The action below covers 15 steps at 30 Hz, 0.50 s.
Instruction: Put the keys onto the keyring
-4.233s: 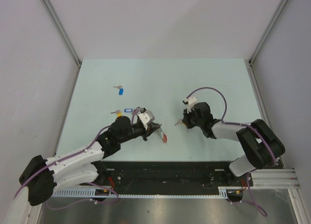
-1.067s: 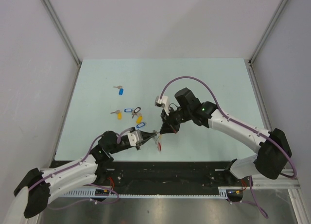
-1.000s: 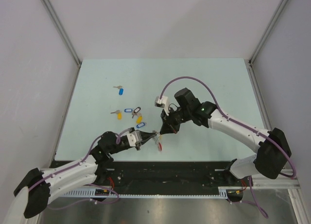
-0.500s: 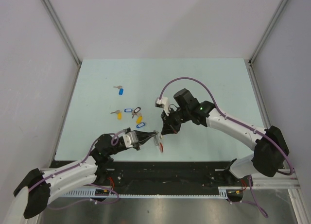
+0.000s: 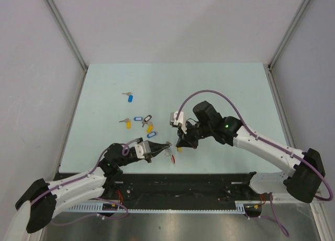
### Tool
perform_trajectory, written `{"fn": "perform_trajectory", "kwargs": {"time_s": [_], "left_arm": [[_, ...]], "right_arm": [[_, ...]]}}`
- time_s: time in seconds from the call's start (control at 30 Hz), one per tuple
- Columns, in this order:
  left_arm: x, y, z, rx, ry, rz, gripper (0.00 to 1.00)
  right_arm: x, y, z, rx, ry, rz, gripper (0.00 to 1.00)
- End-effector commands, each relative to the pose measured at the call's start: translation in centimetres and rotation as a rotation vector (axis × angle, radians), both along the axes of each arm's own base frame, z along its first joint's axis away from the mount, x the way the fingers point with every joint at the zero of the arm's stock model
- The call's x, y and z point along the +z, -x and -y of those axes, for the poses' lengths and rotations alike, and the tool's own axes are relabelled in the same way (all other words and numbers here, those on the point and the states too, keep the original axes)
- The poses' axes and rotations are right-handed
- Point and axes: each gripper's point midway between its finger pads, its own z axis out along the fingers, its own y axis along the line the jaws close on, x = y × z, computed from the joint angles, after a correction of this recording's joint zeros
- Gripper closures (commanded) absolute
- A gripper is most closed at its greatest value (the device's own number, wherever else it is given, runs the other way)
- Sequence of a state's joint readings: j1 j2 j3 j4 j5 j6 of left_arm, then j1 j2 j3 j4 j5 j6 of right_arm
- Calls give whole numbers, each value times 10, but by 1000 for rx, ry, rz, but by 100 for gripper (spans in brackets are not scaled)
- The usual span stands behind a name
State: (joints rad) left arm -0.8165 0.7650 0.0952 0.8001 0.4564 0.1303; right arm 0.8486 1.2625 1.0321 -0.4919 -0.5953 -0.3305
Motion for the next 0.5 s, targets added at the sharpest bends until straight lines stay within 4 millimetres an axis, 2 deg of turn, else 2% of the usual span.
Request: {"fn": "perform_trajectory", "kwargs": {"time_s": [0.0,0.27,0.47], "left_arm": [[25,4,4,-34,58,35,100],[30,12,8,-92,62,24,100],[34,11,8,-88,75,18,100]], "right_arm": [[1,-11,0,21,-1,140,100],[6,-11,-6,34,-17,177,100],[4,-2,-7,74,-22,162,100]]}}
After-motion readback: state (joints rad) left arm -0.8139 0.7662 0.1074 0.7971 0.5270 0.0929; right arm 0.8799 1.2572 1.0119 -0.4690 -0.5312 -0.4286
